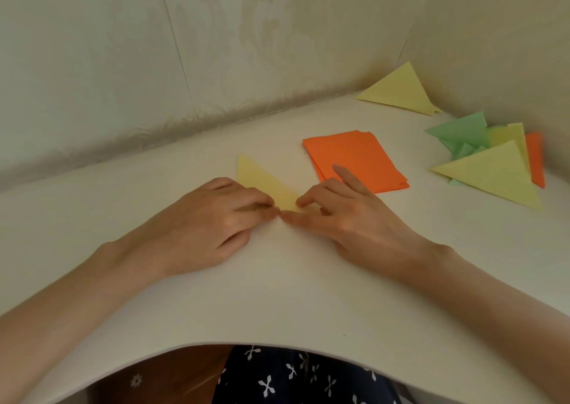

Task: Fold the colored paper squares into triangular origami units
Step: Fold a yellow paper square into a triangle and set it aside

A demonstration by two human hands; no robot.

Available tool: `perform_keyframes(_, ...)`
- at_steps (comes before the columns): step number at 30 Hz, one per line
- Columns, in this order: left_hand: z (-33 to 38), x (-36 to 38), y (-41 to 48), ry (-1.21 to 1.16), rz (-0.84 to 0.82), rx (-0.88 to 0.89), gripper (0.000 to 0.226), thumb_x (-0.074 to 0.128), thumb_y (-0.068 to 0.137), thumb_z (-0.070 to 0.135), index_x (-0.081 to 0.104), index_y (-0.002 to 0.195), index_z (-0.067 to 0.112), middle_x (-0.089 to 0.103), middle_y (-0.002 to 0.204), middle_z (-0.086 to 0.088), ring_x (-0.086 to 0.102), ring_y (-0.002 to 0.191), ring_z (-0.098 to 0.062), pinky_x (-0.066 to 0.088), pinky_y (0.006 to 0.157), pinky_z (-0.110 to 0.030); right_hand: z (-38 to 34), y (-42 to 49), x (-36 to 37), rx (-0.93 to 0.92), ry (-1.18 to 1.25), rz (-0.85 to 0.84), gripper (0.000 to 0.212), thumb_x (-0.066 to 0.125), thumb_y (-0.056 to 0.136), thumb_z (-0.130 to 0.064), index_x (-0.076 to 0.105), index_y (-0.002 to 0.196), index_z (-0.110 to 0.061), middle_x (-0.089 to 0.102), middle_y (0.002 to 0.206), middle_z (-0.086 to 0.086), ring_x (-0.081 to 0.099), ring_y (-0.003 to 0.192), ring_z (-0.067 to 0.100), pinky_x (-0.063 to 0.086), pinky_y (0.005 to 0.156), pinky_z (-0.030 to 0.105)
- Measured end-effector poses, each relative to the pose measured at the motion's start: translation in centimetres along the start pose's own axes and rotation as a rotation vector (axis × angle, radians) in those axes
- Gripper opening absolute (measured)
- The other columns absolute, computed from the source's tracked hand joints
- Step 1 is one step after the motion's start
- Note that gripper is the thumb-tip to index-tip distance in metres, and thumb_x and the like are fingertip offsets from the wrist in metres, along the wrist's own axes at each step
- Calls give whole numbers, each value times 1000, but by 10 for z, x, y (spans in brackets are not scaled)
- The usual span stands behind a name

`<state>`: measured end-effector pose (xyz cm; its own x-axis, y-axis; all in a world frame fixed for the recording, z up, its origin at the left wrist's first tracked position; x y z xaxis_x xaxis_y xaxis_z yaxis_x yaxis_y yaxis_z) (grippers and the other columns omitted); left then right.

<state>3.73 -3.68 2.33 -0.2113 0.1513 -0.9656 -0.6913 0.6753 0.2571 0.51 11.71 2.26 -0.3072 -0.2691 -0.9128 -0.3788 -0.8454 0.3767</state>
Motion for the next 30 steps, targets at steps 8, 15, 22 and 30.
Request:
perform_keyframes(8,-24,-14,-34,39,57,-41,49,24,100,22,70,110,11,68,115,-3,53,108,-12,28,105,-31,1,1,-1,81,84,28,55,41,71,6,70,110,-18,64,96,7,60,92,29,27,103,55)
perform_keyframes(15,-5,-6,-17,-26,79,-55,41,39,89,19,65,119,13,64,120,-2,58,105,-16,37,99,-37,-7,11,-8,78,42,20,55,35,67,5,70,105,-13,61,85,10,61,77,31,32,102,48)
perform_keyframes(22,-4,-1,-15,-104,65,-92,41,39,87,16,67,116,12,65,119,-3,55,101,-13,35,96,-31,-3,5,-9,61,-38,3,65,26,67,-2,71,110,-21,62,97,10,56,108,32,23,105,54)
perform_keyframes(30,-11,-1,-15,-300,130,-201,41,39,86,18,69,113,14,63,120,0,58,101,-14,41,91,-33,23,-3,-28,313,236,189,40,38,76,-4,75,83,-15,65,85,2,50,89,22,42,92,44)
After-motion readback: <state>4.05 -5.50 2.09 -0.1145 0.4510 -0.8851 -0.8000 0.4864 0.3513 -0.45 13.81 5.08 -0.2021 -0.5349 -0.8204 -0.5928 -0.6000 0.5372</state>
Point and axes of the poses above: each hand's wrist, its own y-axis towards the middle knuckle, its own x-axis out of the palm, z = x × y, the point moved 6 cm from there along y, towards the middle knuckle
